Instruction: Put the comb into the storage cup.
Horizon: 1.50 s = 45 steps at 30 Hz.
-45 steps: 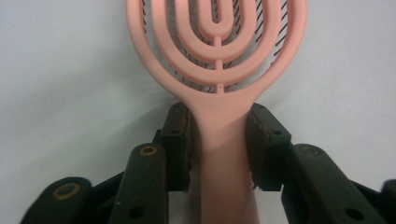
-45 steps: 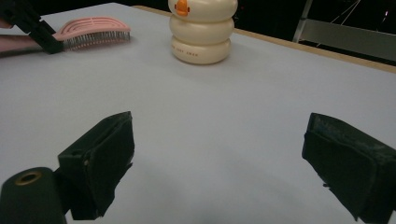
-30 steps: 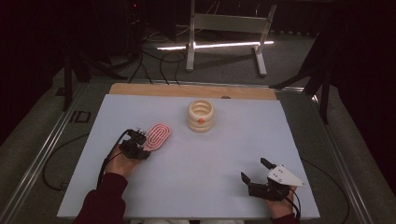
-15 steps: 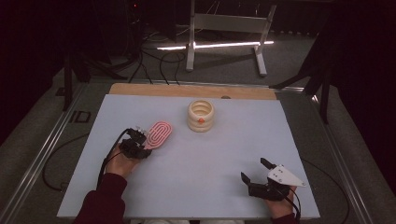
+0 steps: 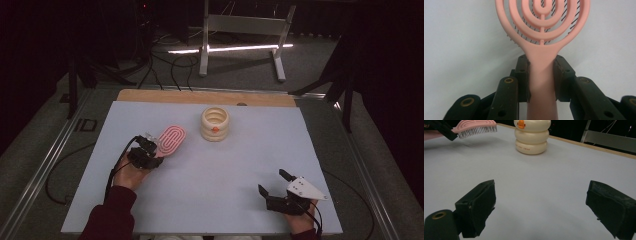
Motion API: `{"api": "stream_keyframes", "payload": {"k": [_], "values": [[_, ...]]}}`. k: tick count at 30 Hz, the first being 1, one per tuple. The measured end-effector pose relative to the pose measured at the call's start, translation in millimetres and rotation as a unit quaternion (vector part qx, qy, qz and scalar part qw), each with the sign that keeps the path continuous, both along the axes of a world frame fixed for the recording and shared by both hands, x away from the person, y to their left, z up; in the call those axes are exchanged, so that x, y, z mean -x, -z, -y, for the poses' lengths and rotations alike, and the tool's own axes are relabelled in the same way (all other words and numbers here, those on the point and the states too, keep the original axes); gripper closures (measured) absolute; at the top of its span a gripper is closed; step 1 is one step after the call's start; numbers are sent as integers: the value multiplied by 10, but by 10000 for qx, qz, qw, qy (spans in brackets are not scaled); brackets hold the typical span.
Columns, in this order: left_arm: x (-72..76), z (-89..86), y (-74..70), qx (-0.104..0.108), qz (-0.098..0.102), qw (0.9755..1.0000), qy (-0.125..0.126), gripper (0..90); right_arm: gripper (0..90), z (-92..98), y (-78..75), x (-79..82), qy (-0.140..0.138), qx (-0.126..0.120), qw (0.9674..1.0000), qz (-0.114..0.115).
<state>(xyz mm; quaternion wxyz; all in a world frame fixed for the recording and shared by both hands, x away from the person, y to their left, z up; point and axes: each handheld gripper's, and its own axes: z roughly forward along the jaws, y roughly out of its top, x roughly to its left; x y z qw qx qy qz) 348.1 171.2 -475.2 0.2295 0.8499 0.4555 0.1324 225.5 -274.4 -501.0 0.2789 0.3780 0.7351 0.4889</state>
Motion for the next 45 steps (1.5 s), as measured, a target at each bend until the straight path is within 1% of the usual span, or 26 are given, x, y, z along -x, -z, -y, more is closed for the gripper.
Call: {"api": "stream_keyframes", "payload": {"k": [8,12,15,17,21,24,28,30,31,33,39,40,45], "values": [[14,7,-74,67,180,9998,-5,700,88,-2,2,-1,-9,-10,10000,-15],[23,5,-99,140,269,9995,-31,700,88,-3,5,-4,-25,-37,10000,-27],[33,5,-123,171,345,9993,-27,700,88,-1,4,-7,-18,-12,10000,-21],[40,7,-135,195,418,9989,-35,699,88,11,1,-14,2,-60,10000,-30],[47,-6,-155,249,492,9985,-45,700,87,38,6,-42,10,-175,9998,-87],[49,-11,-161,275,524,9982,-42,700,87,41,8,-47,3,-203,9997,-119],[61,-22,-187,386,681,9969,-24,700,86,21,-3,-65,-79,-214,9996,-171],[65,-22,-195,410,701,9967,-29,700,84,13,-12,-69,-98,-204,9996,-167],[80,-20,-211,485,804,9956,28,700,81,-8,-53,-99,-204,-159,9996,-147],[87,-17,-217,485,835,9953,37,700,81,-12,-67,-108,-209,-170,9995,-140],[121,-9,-246,555,997,9934,120,700,81,-27,-189,-194,-313,-198,9993,-56],[125,-6,-247,572,1023,9930,116,700,81,-30,-203,-209,-330,-237,9992,-54],[145,8,-263,653,1156,9910,174,699,81,-52,-258,-276,-397,-247,9989,-18]]}}
